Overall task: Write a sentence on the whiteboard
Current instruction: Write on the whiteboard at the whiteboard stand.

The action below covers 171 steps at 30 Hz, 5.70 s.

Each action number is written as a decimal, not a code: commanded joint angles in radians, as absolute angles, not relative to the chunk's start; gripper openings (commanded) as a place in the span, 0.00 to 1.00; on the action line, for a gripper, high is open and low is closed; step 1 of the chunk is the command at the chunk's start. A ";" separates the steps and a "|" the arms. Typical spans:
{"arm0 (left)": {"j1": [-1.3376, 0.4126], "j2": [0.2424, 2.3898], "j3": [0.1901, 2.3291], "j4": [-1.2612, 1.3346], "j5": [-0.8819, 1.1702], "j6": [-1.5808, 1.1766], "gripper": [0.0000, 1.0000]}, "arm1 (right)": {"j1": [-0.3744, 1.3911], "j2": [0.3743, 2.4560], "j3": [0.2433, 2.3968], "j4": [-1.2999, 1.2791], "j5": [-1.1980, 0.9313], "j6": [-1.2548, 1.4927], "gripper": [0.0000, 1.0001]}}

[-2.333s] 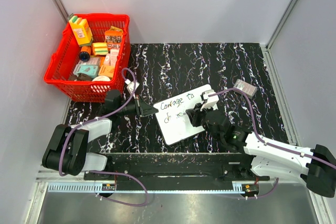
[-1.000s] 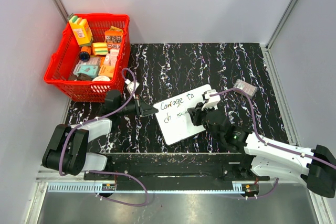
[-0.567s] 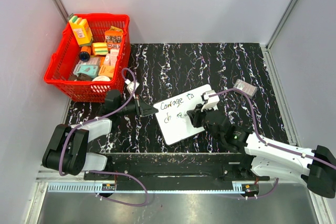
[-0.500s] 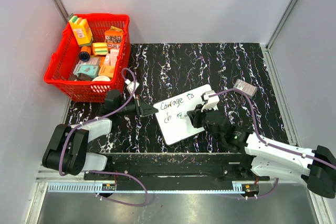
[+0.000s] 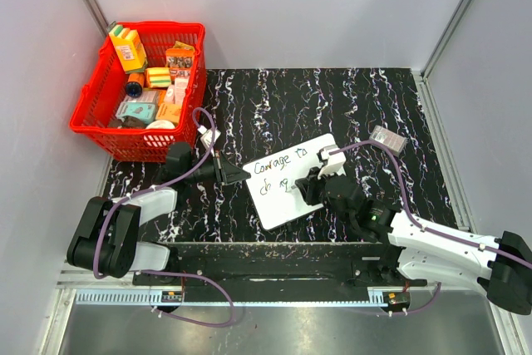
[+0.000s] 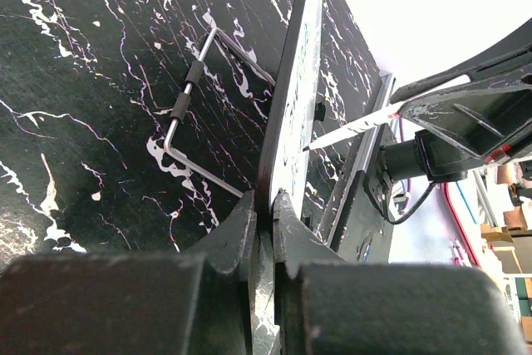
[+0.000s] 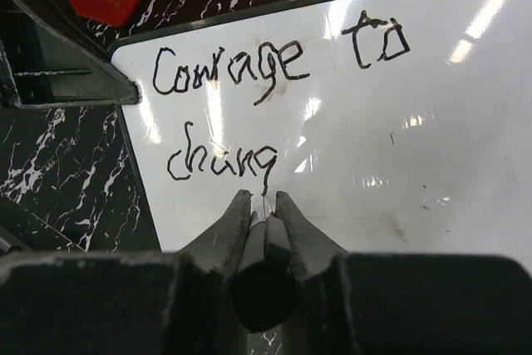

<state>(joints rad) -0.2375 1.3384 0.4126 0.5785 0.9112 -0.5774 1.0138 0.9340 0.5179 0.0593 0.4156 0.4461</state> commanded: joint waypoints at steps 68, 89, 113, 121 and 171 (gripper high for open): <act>-0.224 1.361 0.417 0.598 0.804 -0.459 0.00 | 0.897 0.916 0.546 0.129 0.374 0.426 0.00; -0.224 1.361 0.419 0.598 0.807 -0.459 0.00 | 0.890 0.903 0.554 0.120 0.459 0.429 0.00; -0.225 1.359 0.417 0.600 0.808 -0.457 0.00 | 0.890 0.936 0.545 0.156 0.330 0.437 0.00; -0.225 1.359 0.417 0.600 0.808 -0.457 0.00 | 0.890 0.902 0.523 0.111 0.327 0.448 0.00; -0.225 1.364 0.419 0.601 0.810 -0.459 0.00 | 0.881 0.854 0.578 0.072 0.468 0.371 0.00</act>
<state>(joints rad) -0.2371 1.3399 0.4126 0.5797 0.9127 -0.5774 0.8890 0.8452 0.5247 0.0536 0.4351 0.3923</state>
